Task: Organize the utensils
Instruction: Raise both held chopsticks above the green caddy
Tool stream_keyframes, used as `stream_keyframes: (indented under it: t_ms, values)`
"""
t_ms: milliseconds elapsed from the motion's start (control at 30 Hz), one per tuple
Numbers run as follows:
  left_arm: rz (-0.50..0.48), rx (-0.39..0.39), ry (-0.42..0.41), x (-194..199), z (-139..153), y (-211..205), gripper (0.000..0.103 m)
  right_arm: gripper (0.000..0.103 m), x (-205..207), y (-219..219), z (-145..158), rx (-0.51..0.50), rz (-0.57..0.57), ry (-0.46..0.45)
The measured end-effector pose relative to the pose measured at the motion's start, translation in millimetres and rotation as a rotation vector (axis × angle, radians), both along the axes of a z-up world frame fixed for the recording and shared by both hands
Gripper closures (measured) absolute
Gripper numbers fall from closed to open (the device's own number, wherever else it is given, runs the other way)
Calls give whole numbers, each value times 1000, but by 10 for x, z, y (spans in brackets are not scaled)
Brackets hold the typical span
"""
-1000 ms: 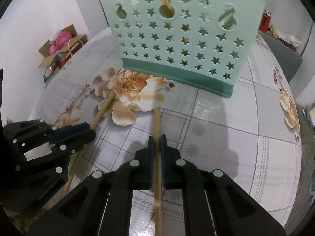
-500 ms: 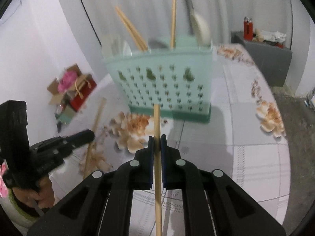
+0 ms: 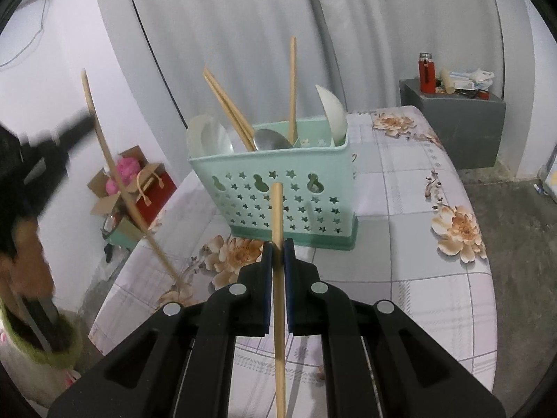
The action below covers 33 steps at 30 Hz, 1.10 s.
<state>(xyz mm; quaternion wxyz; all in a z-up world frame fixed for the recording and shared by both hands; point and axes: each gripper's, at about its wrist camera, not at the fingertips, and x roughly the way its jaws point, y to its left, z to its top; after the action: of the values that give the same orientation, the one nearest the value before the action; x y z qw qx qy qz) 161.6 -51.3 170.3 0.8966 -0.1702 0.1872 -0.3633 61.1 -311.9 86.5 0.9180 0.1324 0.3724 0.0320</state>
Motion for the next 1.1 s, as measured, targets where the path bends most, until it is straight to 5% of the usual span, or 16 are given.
stream_keyframes:
  t_ms: [200, 367, 767, 833, 900, 1100]
  values:
    - [111, -76, -201, 154, 610, -127, 99, 96, -14, -32, 16, 11, 2, -14]
    - [201, -104, -260, 415, 666, -317, 99, 96, -19, -62, 33, 18, 2, -22]
    - [143, 33, -41, 707, -200, -722, 98, 96, -1, -74, 32, 16, 3, -18]
    - [136, 34, -28, 680, -234, -662, 79, 96, 6, -70, 73, 14, 2, -29]
    - [135, 17, -20, 616, -249, -587, 71, 96, 26, -71, 143, 15, 3, -50]
    - [149, -8, -15, 432, -296, -245, 60, 96, 154, -2, 571, -1, 32, -183]
